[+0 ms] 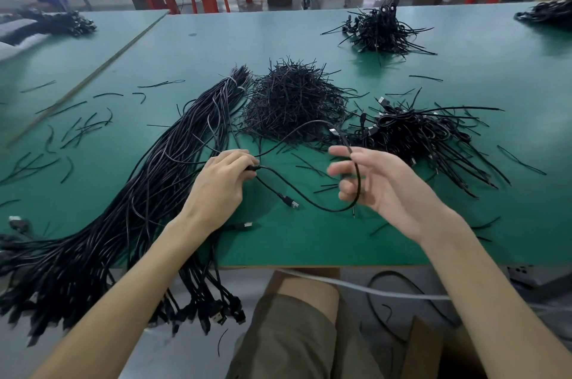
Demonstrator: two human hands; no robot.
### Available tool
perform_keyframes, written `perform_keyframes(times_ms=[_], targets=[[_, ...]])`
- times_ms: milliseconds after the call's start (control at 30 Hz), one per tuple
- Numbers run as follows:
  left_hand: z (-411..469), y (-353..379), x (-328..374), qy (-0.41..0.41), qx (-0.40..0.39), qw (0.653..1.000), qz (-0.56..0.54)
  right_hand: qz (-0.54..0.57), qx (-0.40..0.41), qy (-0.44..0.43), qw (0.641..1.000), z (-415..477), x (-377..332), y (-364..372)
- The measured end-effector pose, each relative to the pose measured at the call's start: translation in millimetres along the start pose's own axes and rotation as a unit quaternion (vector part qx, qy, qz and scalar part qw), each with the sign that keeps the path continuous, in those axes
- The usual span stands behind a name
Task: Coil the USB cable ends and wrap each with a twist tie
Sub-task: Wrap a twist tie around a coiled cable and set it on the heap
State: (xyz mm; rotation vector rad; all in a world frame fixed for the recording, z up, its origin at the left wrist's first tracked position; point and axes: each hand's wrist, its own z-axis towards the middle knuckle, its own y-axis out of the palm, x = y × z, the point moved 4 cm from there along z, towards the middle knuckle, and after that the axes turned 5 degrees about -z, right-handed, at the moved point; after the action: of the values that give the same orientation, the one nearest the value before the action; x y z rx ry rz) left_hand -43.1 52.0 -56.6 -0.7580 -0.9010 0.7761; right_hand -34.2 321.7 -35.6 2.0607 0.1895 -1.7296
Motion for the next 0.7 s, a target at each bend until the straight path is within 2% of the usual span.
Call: perform_keyframes(times_ms=[67, 100, 167, 233, 433, 633, 700], targets=[[0, 2, 2, 0.010, -0.007, 1.000, -0.001, -0.104, 0.098, -0.010, 0.990, 8, -4, -2], [0, 2, 2, 0.011, -0.009, 1.000, -0.002, -0.204, 0.159, -0.028, 0.966, 10, -8, -2], [0, 1, 2, 0.008, -0.009, 1.000, -0.004, -0.412, 0.204, -0.069, 0.885, 16, -15, 4], [0, 1, 2, 0.009, -0.009, 1.000, -0.004, -0.524, 0.195, -0.087, 0.825, 23, -15, 14], [-2, -3, 5, 0.006, 0.008, 1.000, -0.018, -0.651, 0.194, -0.109, 0.726, 31, -9, 43], [-3, -6, 12, 0.019, -0.010, 0.999, -0.034, -0.704, 0.196, -0.021, 0.682, 38, 1, 53], [-3, -5, 12, 0.011, -0.018, 0.999, -0.039, -0.712, 0.182, 0.016, 0.678, 41, 3, 53]])
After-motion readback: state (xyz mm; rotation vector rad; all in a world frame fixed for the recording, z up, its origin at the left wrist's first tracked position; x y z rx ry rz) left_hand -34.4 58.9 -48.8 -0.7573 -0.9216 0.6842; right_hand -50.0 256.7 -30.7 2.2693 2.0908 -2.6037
